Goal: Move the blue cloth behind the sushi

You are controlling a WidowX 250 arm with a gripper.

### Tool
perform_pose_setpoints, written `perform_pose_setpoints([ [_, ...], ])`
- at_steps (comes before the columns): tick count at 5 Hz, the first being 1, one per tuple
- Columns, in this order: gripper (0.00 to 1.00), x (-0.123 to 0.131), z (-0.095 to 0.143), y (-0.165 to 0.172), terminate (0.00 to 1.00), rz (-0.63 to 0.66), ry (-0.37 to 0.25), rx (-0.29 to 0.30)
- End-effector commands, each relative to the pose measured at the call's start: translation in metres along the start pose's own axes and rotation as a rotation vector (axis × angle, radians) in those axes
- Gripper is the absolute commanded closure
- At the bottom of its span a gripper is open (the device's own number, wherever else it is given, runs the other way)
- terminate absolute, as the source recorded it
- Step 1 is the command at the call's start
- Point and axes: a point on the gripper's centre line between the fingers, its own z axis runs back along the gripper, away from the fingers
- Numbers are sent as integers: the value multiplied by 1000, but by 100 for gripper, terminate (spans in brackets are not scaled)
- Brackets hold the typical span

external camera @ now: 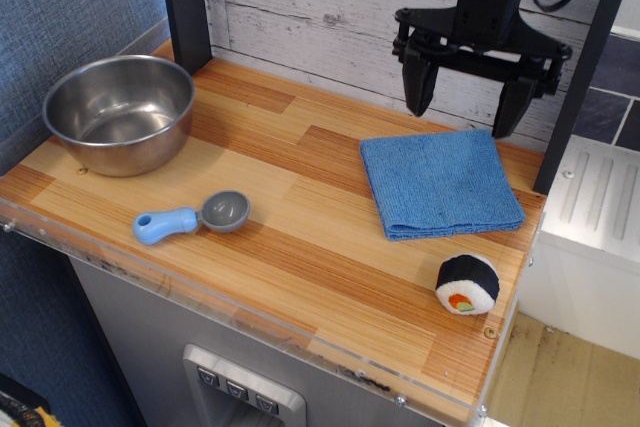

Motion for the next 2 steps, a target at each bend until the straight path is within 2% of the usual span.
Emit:
perform_pose_setpoints([
  [1,0,0,18,-3,0,-7,-49,-16],
  [2,0,0,18,-3,100,-7,-49,-16],
])
